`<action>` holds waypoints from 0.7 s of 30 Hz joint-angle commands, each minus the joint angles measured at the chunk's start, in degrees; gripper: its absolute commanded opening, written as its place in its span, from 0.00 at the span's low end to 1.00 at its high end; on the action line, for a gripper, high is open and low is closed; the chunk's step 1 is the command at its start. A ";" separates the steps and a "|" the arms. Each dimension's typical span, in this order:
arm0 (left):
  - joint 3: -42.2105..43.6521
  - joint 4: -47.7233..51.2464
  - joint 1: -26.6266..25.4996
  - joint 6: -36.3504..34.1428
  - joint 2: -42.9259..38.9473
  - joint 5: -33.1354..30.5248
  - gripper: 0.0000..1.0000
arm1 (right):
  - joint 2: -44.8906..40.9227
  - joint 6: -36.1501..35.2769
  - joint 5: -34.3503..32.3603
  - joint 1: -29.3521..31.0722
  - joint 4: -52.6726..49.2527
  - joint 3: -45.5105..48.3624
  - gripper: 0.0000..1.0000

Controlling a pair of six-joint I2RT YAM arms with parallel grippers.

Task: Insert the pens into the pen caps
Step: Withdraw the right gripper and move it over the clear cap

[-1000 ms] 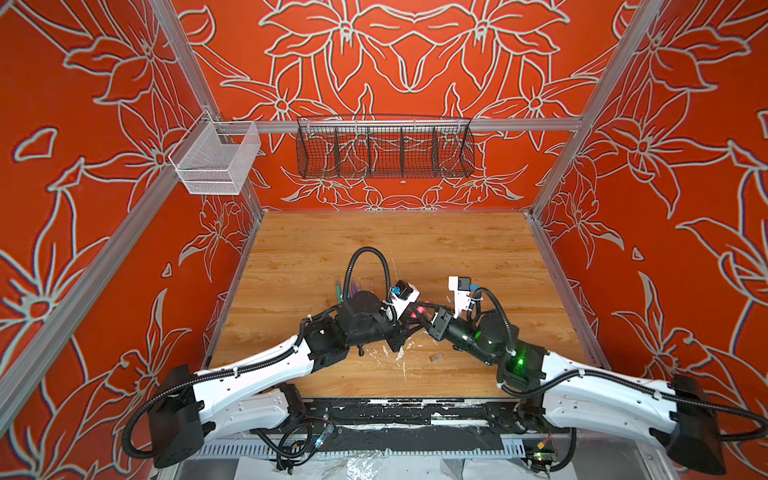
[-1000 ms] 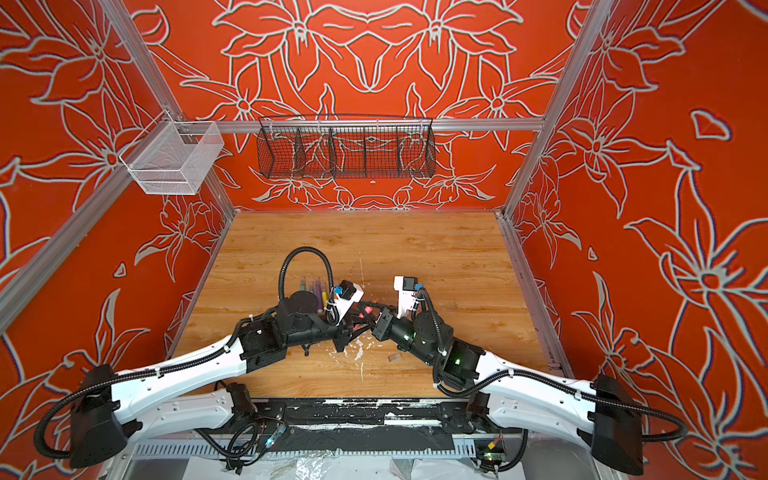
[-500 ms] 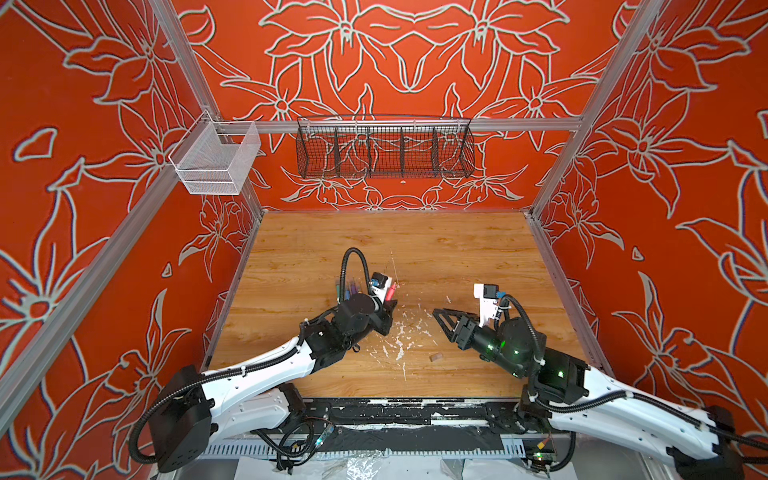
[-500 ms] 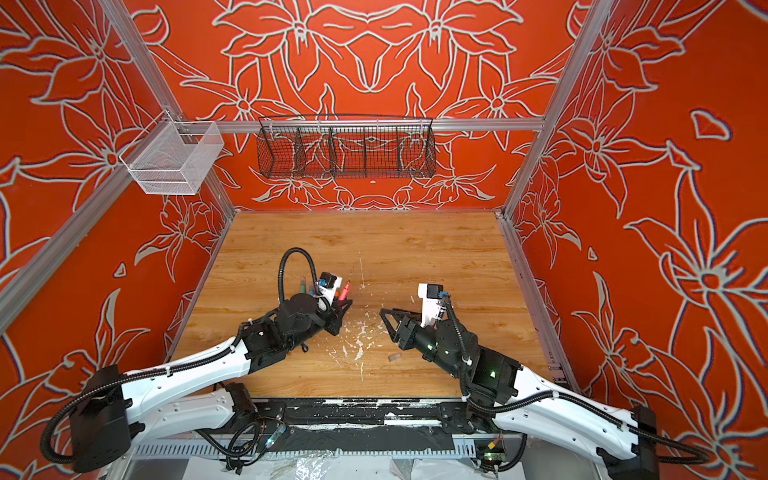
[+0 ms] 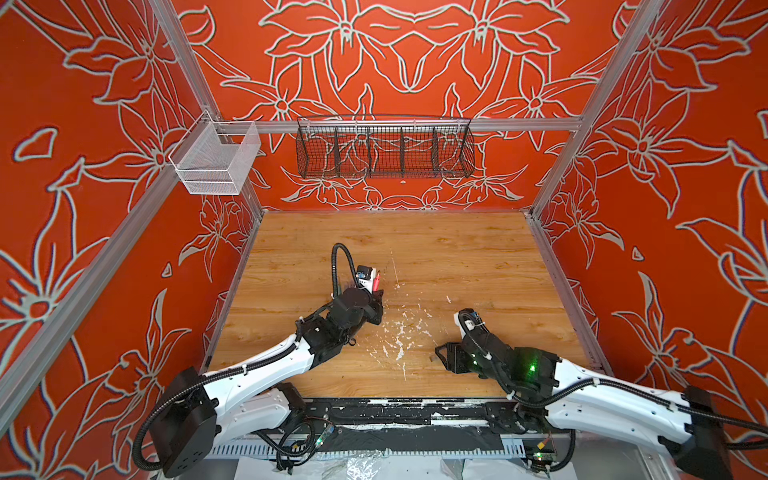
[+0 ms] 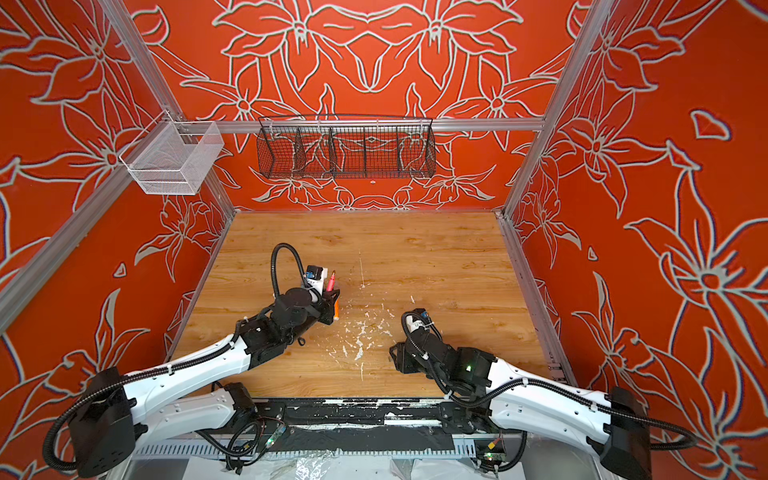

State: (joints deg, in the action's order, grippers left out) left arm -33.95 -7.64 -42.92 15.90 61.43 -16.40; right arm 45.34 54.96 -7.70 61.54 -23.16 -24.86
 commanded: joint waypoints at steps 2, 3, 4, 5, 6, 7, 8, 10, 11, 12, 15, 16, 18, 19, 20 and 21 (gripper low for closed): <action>0.52 -1.27 0.03 0.15 -2.40 0.77 0.00 | 1.72 2.47 1.87 0.42 3.25 2.99 0.58; 0.52 -1.15 0.05 0.27 -2.71 0.69 0.00 | 2.47 2.60 2.11 0.42 4.27 3.47 0.59; 0.70 -1.23 0.03 0.20 -2.86 0.59 0.00 | 3.28 2.64 2.33 0.38 4.95 3.74 0.59; 0.82 -1.27 0.03 0.23 -3.06 0.50 0.00 | 4.24 2.68 2.41 0.39 5.49 3.77 0.59; 0.91 -1.49 0.03 0.27 -3.16 0.48 0.00 | 5.32 2.61 2.47 0.41 5.89 3.77 0.60; 0.91 -1.59 0.03 0.24 -3.16 0.50 0.00 | 6.21 2.57 2.58 0.47 6.40 3.64 0.60; 0.91 -1.55 0.03 0.17 -3.03 0.50 0.00 | 7.45 2.43 2.76 0.40 7.09 3.51 0.60; 0.73 -1.33 0.03 0.17 -2.76 0.71 0.00 | 9.55 2.17 3.13 0.42 8.39 3.20 0.60; 0.52 -1.15 0.03 0.11 -2.63 0.67 0.00 | 10.73 2.13 3.29 0.39 9.15 3.02 0.60; 0.44 -1.06 0.03 0.10 -2.54 0.67 0.00 | 11.71 1.96 3.31 0.40 9.87 2.85 0.60; 0.43 -1.15 0.03 0.14 -2.52 0.85 0.00 | 14.79 1.86 3.22 0.38 11.94 2.46 0.60; 0.44 -1.02 0.03 0.07 -2.54 0.93 0.00 | 15.80 1.87 3.22 0.39 12.61 2.21 0.60; 0.42 -1.05 0.03 0.09 -2.54 0.98 0.00 | 17.52 1.65 2.93 0.37 13.04 1.66 0.60; 0.39 -1.05 0.03 0.10 -2.60 0.99 0.00 | 18.35 1.56 2.80 0.34 13.10 1.13 0.60; 0.38 -0.97 0.03 0.03 -2.68 0.98 0.00 | 19.08 1.33 2.65 0.38 13.00 0.60 0.60; 0.45 -0.97 0.03 0.08 -2.72 1.02 0.00 | 19.59 1.15 2.49 0.41 13.05 0.20 0.60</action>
State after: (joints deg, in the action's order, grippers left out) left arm -33.74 -7.84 -42.92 15.90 59.13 -15.57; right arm 63.46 56.01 -5.02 61.65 -10.92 -23.00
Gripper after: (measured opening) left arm 0.151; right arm 0.603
